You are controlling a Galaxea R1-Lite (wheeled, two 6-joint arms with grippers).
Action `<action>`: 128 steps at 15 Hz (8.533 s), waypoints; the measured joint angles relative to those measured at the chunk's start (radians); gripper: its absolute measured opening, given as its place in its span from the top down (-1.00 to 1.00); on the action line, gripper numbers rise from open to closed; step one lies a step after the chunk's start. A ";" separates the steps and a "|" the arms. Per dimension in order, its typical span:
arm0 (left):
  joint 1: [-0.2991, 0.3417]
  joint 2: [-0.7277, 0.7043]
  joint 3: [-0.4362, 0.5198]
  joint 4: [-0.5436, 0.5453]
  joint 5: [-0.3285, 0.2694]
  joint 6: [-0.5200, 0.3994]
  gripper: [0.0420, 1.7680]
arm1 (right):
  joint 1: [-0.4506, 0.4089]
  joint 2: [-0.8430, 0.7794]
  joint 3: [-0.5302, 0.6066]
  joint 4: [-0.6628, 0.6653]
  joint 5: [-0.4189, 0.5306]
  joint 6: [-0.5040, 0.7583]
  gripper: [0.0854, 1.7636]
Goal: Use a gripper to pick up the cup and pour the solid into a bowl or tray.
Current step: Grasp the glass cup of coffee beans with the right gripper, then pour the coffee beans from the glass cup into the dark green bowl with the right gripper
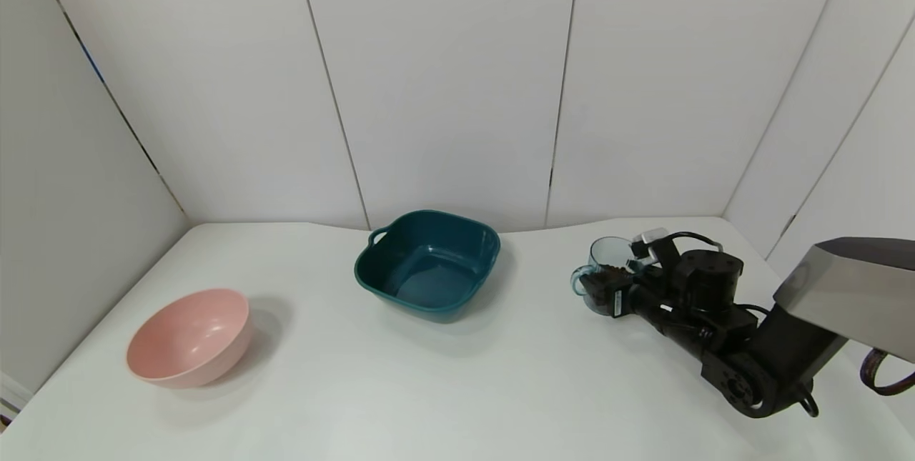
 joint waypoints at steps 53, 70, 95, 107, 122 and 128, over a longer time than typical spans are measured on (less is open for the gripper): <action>0.000 0.000 0.000 0.000 0.000 0.000 -0.94 | 0.393 -0.023 -1.179 1.634 -0.424 -0.560 -0.54; 0.000 0.000 0.000 0.000 0.000 0.000 -0.94 | 0.498 0.098 -1.187 1.417 -0.756 -0.931 -0.54; 0.000 0.000 0.000 0.000 0.000 0.000 -0.94 | 0.522 0.186 -1.184 0.959 -0.906 -1.594 -0.54; 0.000 0.000 0.000 0.000 0.000 0.000 -0.94 | 0.517 0.182 -1.184 0.969 -0.906 -1.653 -0.54; 0.000 0.000 0.000 0.000 0.000 0.000 -0.94 | 0.518 0.178 -1.179 0.947 -0.895 -1.657 -0.54; 0.000 0.000 0.000 0.000 0.000 0.000 -0.94 | 0.509 0.162 -1.146 0.978 -0.887 -1.517 -0.54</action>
